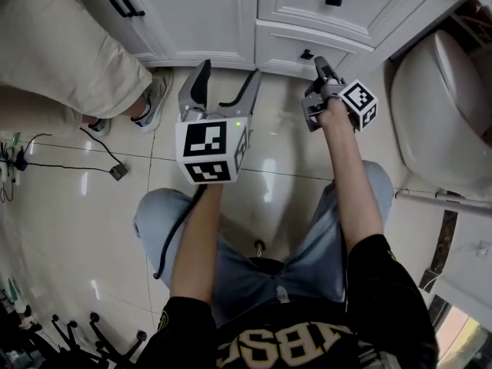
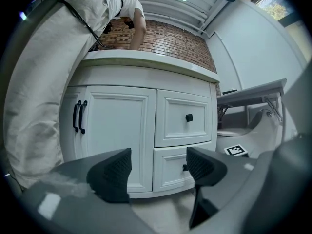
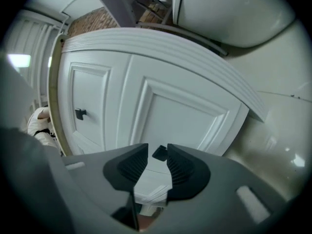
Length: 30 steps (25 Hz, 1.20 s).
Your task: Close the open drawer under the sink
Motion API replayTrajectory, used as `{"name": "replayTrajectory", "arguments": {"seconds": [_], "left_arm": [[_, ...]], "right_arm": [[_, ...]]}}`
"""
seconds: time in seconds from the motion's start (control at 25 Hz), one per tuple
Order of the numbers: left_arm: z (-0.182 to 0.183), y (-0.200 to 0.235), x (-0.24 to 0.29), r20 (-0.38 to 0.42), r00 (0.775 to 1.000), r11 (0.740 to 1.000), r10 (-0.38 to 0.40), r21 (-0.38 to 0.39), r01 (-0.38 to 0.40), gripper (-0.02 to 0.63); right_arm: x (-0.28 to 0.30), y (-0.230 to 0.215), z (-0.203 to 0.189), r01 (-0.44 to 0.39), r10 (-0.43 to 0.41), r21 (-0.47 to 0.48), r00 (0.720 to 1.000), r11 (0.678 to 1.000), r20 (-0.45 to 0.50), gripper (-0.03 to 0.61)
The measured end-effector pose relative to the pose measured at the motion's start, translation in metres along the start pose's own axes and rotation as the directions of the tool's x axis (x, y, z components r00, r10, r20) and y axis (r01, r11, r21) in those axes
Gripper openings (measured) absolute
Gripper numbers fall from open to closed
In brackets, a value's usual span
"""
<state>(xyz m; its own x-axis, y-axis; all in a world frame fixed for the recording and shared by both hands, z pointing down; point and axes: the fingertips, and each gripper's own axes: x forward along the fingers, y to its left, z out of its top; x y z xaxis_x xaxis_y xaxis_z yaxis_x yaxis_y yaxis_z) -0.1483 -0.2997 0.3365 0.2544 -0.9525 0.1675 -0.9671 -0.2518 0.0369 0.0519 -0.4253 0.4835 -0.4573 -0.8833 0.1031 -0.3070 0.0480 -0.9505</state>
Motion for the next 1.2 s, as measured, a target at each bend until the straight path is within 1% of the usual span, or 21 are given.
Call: {"name": "replayTrajectory", "arguments": {"seconds": [0.08,0.16,0.2,0.24,0.32,0.4,0.52,0.56,0.6,0.68,0.72,0.8,0.88,0.96,1.0,1.08,1.12,1.2], "left_arm": [[0.001,-0.008,0.000,0.002,1.000,0.999,-0.021,-0.026,0.021,0.357],[0.004,-0.018,-0.002,0.010,0.999,0.998,-0.042,-0.041,0.042,0.357],[0.008,-0.022,-0.004,0.018,0.999,0.998,-0.046,-0.039,0.047,0.357],[0.013,-0.025,-0.008,0.029,0.998,0.998,-0.047,-0.032,0.048,0.359],[0.024,-0.031,-0.015,0.054,0.997,0.998,-0.049,-0.024,0.051,0.357],[0.033,-0.042,-0.023,0.079,0.995,0.998,-0.058,-0.030,0.061,0.357],[0.041,-0.064,-0.042,0.094,0.993,0.997,-0.064,-0.047,0.069,0.357],[0.043,-0.074,-0.052,0.094,0.993,0.997,-0.065,-0.045,0.070,0.357],[0.048,-0.086,-0.063,0.098,0.993,0.997,-0.072,-0.030,0.075,0.357],[0.063,-0.113,-0.081,0.127,0.987,0.994,-0.104,0.043,0.099,0.357],[0.070,-0.125,-0.089,0.143,0.982,0.990,-0.120,0.088,0.108,0.357],[0.074,-0.140,-0.104,0.159,0.978,0.981,-0.138,0.157,0.112,0.357],[0.071,-0.143,-0.119,0.176,0.977,0.981,-0.122,0.168,0.092,0.357],[0.065,-0.137,-0.133,0.198,0.977,0.987,-0.081,0.149,0.052,0.348],[0.062,-0.135,-0.139,0.203,0.977,0.989,-0.067,0.140,0.038,0.327],[0.057,-0.138,-0.147,0.199,0.978,0.992,-0.068,0.120,0.044,0.327],[0.056,-0.141,-0.151,0.197,0.978,0.993,-0.075,0.109,0.054,0.327],[0.056,-0.147,-0.157,0.202,0.976,0.993,-0.080,0.097,0.061,0.327]], "right_arm": [[-0.018,0.019,0.004,-0.020,0.020,-0.049,1.000,0.999,-0.005,0.120],[-0.041,0.046,0.006,-0.051,0.050,-0.150,0.999,0.987,-0.015,0.119],[-0.053,0.062,0.005,-0.070,0.065,-0.227,0.997,0.971,-0.027,0.118],[-0.064,0.080,0.003,-0.091,0.080,-0.311,0.996,0.946,-0.046,0.120],[-0.089,0.114,0.000,-0.125,0.102,-0.471,0.992,0.873,-0.074,0.120],[-0.119,0.145,0.009,-0.130,0.119,-0.601,0.991,0.788,-0.058,0.120],[-0.168,0.183,0.022,-0.110,0.157,-0.739,0.988,0.664,-0.006,0.132],[-0.184,0.192,0.021,-0.105,0.164,-0.769,0.986,0.630,0.000,0.139],[-0.200,0.200,0.020,-0.099,0.168,-0.791,0.986,0.603,0.005,0.147],[-0.228,0.211,0.019,-0.079,0.172,-0.826,0.985,0.557,0.022,0.176],[-0.241,0.215,0.019,-0.060,0.168,-0.847,0.985,0.528,0.035,0.218],[-0.266,0.215,0.020,0.005,0.144,-0.891,0.986,0.453,0.079,0.316],[-0.289,0.209,0.022,0.086,0.117,-0.920,0.983,0.381,0.140,0.385],[-0.308,0.205,0.023,0.153,0.098,-0.935,0.976,0.319,0.193,0.394],[-0.316,0.205,0.022,0.179,0.092,-0.940,0.973,0.291,0.213,0.394],[-0.329,0.207,0.019,0.212,0.091,-0.945,0.966,0.251,0.241,0.394],[-0.334,0.208,0.017,0.220,0.095,-0.946,0.964,0.240,0.248,0.394],[-0.343,0.212,0.014,0.223,0.105,-0.947,0.962,0.232,0.252,0.394]]}}
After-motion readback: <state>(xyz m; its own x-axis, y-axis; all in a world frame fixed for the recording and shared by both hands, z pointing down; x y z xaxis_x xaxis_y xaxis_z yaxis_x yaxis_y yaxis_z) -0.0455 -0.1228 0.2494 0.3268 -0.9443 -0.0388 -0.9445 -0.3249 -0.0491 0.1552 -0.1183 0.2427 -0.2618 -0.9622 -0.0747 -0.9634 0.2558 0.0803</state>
